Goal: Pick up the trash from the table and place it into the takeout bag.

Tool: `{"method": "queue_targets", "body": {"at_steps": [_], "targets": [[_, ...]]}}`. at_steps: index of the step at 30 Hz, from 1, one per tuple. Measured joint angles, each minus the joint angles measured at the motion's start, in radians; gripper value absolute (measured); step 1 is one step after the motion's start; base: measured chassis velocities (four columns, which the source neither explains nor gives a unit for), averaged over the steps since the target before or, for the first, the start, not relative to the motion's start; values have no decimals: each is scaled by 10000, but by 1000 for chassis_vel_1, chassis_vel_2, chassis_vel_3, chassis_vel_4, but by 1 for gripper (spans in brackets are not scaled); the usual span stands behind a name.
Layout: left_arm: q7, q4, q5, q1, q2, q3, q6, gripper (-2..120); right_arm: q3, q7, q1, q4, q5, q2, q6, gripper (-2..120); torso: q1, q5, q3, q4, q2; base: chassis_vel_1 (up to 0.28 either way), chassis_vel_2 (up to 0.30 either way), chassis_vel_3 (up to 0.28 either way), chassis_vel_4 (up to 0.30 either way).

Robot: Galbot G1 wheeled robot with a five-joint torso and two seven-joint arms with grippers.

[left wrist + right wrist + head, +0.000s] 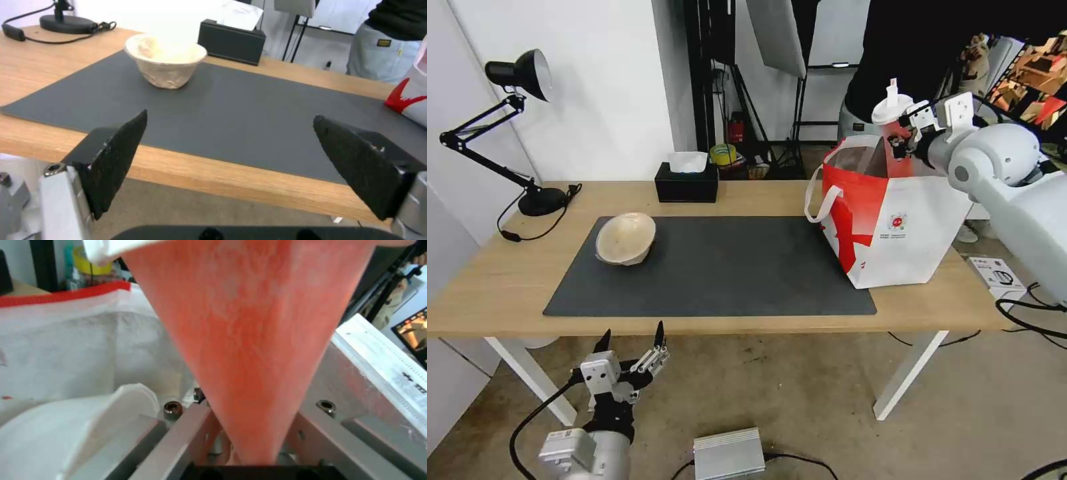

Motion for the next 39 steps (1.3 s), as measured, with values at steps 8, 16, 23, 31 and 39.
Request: {"method": "queue_targets", "body": {"at_steps": [8, 16, 23, 31, 39], "targets": [[-5, 29, -34, -43, 57, 26, 0, 100, -249, -200, 106, -29, -449, -163, 10, 3, -1, 0, 0, 1, 0, 0, 0, 0, 0], [-12, 42, -35, -63, 52, 37, -16, 100, -374, -769, 81, 51, -1502, -308, 44, 3, 0, 0, 0, 1, 2, 0, 0, 0, 0], [-13, 65, -36, -70, 7, 54, -61, 100, -376, -860, 61, 97, -1504, -380, 52, 3, 0, 1, 0, 1, 2, 0, 0, 0, 0], [-21, 87, -38, -132, 15, 24, -64, 100, -315, -1346, -125, 355, -1767, -644, 54, 25, 0, 3, 0, 1, 1, 0, 0, 0, 0], [-31, 98, 70, -137, -216, 110, -64, 100, -81, -1457, -395, 551, -1869, -803, 55, 59, 0, 0, 0, 1, 1, 0, 0, 0, 0]]}}
